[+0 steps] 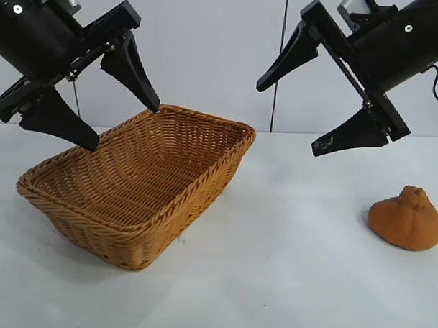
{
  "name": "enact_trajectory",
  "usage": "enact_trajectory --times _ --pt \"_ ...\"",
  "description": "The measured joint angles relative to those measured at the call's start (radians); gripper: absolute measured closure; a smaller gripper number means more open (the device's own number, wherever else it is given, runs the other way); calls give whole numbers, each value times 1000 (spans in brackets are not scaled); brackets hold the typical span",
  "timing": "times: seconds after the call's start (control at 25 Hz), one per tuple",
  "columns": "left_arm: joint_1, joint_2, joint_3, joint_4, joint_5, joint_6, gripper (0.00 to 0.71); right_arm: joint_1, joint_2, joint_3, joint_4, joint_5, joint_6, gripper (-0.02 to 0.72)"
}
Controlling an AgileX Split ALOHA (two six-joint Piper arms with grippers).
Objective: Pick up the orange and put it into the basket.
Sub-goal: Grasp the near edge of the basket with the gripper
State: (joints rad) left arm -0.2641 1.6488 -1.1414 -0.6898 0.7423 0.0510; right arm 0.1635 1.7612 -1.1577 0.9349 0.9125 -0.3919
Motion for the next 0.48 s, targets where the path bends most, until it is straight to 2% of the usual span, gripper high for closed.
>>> enact_trajectory --times 0.16,0.48 --pt "1 -89 0 155 31 -187 133 0 0 0 -2 0 -2 10" --pt "1 -203 -2 417 122 -702 133 0 0 0 -2 0 -2 10"
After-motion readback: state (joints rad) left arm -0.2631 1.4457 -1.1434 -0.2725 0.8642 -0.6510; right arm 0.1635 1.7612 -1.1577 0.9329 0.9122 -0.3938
